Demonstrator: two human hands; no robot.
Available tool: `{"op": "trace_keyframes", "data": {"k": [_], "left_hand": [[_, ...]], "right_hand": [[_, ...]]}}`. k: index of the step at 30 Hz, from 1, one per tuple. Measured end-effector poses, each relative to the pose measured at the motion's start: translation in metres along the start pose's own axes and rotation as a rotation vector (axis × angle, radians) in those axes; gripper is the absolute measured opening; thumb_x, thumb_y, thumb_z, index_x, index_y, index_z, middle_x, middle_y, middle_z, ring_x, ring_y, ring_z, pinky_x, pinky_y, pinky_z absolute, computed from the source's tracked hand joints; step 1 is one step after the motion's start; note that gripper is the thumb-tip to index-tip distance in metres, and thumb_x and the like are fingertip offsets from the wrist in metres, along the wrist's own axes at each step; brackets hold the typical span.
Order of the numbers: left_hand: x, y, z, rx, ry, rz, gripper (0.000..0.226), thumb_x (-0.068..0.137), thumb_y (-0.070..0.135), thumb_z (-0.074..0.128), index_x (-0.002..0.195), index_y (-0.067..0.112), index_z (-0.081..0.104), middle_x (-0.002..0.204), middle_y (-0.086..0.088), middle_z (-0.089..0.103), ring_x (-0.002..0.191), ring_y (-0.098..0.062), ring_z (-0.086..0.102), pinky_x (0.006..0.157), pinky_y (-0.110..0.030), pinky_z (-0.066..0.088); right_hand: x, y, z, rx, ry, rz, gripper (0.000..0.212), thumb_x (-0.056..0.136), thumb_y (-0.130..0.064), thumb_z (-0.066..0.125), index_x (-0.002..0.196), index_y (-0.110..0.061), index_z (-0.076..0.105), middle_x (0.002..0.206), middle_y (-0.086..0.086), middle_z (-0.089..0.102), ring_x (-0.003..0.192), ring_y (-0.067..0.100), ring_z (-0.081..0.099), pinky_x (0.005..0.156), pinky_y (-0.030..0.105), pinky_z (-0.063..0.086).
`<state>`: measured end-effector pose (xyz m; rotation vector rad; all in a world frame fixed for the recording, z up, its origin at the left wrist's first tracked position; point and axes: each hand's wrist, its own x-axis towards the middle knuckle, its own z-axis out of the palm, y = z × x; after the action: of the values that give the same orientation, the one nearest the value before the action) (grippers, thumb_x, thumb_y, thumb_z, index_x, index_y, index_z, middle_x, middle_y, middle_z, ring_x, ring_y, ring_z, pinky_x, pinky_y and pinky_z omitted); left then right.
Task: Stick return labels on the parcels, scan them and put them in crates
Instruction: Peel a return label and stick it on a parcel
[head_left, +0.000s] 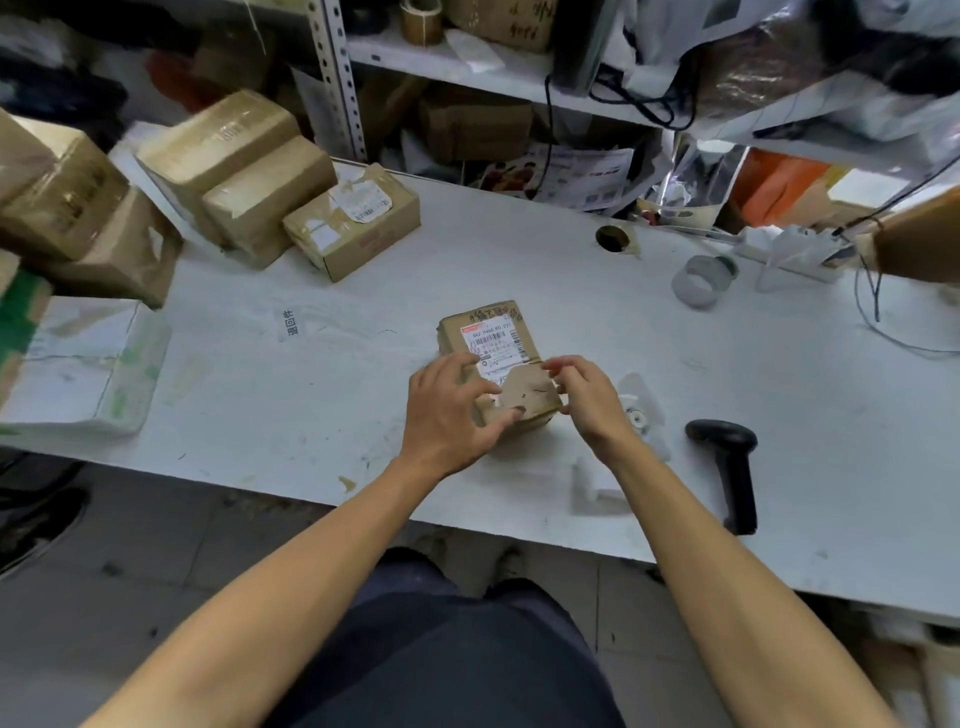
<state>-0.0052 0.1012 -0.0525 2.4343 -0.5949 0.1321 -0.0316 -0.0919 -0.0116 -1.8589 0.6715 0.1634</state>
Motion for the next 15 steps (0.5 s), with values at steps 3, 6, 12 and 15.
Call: {"op": "trace_keyframes", "data": {"k": [3, 6, 12, 15], "left_hand": [[0.014, -0.013, -0.01, -0.035, 0.04, 0.127, 0.05, 0.07, 0.072, 0.072, 0.091, 0.026, 0.076, 0.119, -0.003, 0.066, 0.111, -0.024, 0.056, 0.085, -0.038, 0.043], [0.03, -0.025, -0.02, -0.066, 0.04, 0.345, 0.053, 0.066, 0.071, 0.076, 0.085, 0.022, 0.075, 0.116, -0.005, 0.067, 0.108, -0.027, 0.057, 0.078, -0.036, 0.042], [0.052, -0.035, -0.032, -0.046, -0.003, 0.559, 0.063, 0.063, 0.076, 0.075, 0.09, 0.019, 0.074, 0.114, -0.006, 0.067, 0.106, -0.03, 0.057, 0.077, -0.036, 0.043], [0.059, -0.034, -0.036, -0.026, 0.005, 0.649, 0.066, 0.064, 0.079, 0.072, 0.09, 0.018, 0.074, 0.113, -0.005, 0.068, 0.106, -0.028, 0.057, 0.078, -0.035, 0.042]], "right_hand": [[-0.007, -0.01, -0.007, 0.174, -0.215, 0.143, 0.034, 0.088, -0.024, 0.047, 0.111, -0.02, 0.072, 0.111, 0.009, 0.072, 0.095, 0.019, 0.067, 0.074, 0.03, 0.05], [-0.017, -0.017, -0.015, 0.181, -0.391, 0.21, 0.028, 0.099, -0.008, 0.051, 0.123, -0.011, 0.064, 0.105, 0.017, 0.075, 0.081, 0.018, 0.071, 0.074, 0.027, 0.054], [-0.03, -0.02, -0.013, 0.243, -0.445, 0.251, 0.044, 0.089, 0.006, 0.067, 0.128, -0.013, 0.063, 0.084, 0.003, 0.072, 0.07, 0.01, 0.067, 0.063, 0.02, 0.05], [-0.031, -0.021, -0.008, 0.257, -0.437, 0.324, 0.027, 0.091, 0.003, 0.066, 0.117, 0.0, 0.069, 0.085, 0.008, 0.072, 0.062, 0.011, 0.048, 0.057, 0.02, 0.039]]}}
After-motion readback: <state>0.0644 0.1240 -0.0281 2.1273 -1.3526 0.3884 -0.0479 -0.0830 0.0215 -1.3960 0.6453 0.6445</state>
